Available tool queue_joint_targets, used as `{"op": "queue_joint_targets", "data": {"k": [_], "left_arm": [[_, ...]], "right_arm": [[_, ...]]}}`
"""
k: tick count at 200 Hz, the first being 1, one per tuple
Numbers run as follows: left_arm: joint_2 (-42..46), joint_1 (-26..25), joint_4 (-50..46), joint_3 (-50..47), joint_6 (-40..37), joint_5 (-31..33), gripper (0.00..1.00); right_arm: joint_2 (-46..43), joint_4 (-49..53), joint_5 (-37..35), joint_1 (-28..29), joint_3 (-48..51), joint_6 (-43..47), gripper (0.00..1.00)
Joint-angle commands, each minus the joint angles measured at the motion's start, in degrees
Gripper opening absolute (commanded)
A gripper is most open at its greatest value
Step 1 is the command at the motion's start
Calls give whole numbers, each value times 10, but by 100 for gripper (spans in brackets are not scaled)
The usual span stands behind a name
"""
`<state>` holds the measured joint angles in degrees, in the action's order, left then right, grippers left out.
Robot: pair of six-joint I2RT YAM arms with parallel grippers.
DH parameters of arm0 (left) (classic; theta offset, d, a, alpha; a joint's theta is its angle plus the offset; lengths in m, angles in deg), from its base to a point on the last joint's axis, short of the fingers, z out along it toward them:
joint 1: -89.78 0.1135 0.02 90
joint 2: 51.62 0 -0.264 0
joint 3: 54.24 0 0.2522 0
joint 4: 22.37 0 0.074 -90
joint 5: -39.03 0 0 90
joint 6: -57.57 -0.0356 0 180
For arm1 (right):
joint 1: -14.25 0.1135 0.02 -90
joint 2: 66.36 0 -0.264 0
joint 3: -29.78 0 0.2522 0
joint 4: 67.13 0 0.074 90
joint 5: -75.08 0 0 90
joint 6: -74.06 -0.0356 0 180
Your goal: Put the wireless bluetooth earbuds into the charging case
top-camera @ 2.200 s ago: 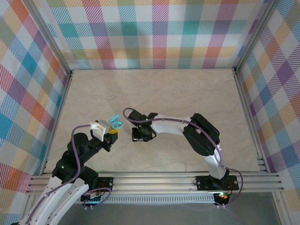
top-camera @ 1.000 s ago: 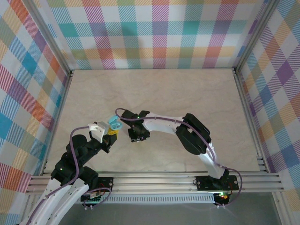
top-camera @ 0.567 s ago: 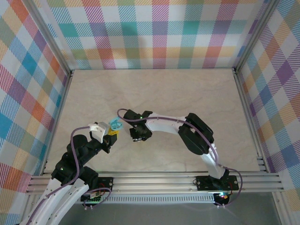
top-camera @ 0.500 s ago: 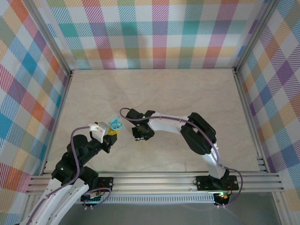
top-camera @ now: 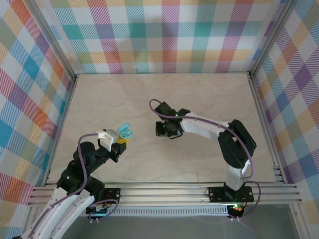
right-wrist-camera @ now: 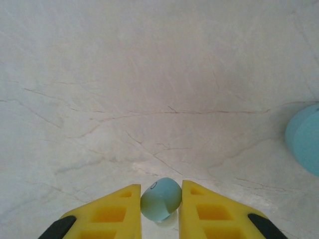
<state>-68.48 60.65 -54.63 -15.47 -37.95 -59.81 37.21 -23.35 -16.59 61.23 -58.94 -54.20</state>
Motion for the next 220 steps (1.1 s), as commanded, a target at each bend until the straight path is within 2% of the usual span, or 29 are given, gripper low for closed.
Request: {"op": "queue_joint_targets", "data": {"k": [1,52,122,184,220], "left_arm": [[-4,-6,63,-20,11,-23,8],[-70,-6,184,-39,14,-68,9],[-161,-6,256,-16,0,-109,8],[-223,-7,316,-4,-7,-149,8],[-236,-7,341,0,-9,-182,8]], "right_arm": [[-46,-19,14,-12,18,7,22],[-126,-12,39,-37,43,8,22],[-197,-24,123,-61,49,2,23],[-260,-116,238,-55,55,32,21],[-272,-146,254,-23,54,75,21]]}}
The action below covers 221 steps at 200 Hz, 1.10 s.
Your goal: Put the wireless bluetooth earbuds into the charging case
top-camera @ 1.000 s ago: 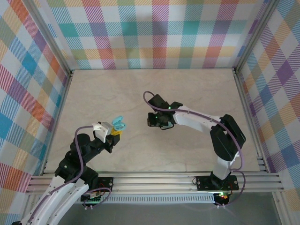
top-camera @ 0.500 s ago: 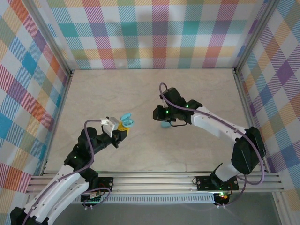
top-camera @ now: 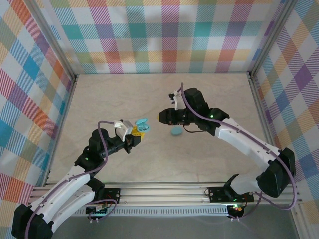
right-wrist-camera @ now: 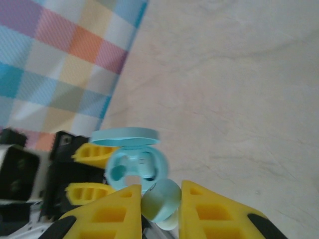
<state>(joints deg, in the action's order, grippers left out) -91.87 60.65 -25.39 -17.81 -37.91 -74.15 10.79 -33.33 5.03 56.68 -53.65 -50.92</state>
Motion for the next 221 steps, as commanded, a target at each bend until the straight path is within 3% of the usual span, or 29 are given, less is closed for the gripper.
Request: {"op": "queue_joint_targets", "data": {"k": [1,99,221], "left_arm": [[-2,-7,49,24,-9,-39,8],[23,-7,-1,45,-8,-44,8],[30,-8,-5,47,19,-52,7]], "right_arm": [[-8,-46,37,24,0,43,21],[50,-3,-9,98,-76,113,22],[72,-35,-35,112,-84,142,23]]}}
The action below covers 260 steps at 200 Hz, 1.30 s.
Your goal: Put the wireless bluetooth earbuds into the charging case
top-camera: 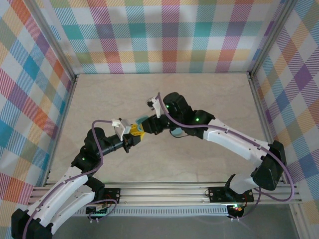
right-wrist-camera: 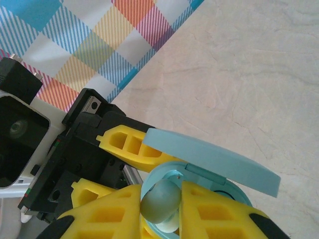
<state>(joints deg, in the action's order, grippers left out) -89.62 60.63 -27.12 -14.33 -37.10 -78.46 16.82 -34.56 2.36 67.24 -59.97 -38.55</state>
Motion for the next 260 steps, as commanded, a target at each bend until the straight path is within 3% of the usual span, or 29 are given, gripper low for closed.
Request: {"op": "queue_joint_targets", "data": {"k": [1,85,260], "left_arm": [[7,-7,12,13,11,-9,7],[-11,-7,16,22,9,-9,7],[3,-7,62,1,35,-2,7]], "right_arm": [[12,-24,-9,7,-21,19,23],[41,-21,-5,15,-44,27,23],[16,-14,-55,15,-17,36,27]]}}
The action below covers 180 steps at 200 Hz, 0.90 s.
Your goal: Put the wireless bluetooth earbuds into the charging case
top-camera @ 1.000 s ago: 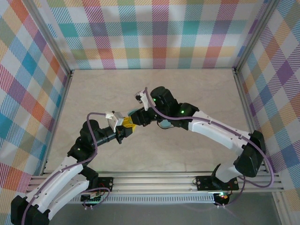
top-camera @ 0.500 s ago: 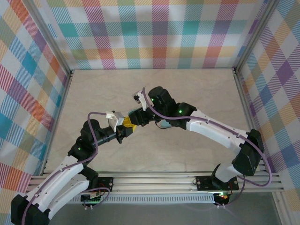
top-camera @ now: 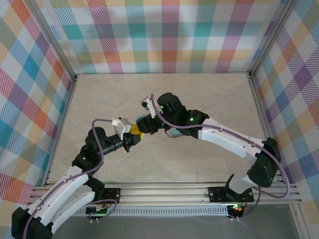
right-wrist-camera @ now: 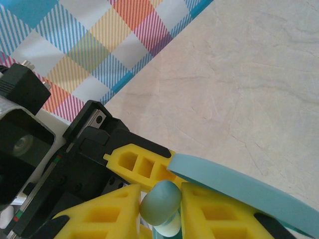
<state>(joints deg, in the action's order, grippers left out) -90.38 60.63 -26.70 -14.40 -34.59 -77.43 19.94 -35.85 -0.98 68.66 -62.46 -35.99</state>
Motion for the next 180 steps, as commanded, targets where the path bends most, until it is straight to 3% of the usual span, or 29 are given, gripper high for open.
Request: {"op": "queue_joint_targets", "data": {"k": [1,180], "left_arm": [[10,-7,58,2,10,-13,7],[12,-7,59,-1,6,-10,7]], "right_arm": [[-15,-1,-22,1,8,11,27],[-21,4,-34,1,-4,-5,37]]}}
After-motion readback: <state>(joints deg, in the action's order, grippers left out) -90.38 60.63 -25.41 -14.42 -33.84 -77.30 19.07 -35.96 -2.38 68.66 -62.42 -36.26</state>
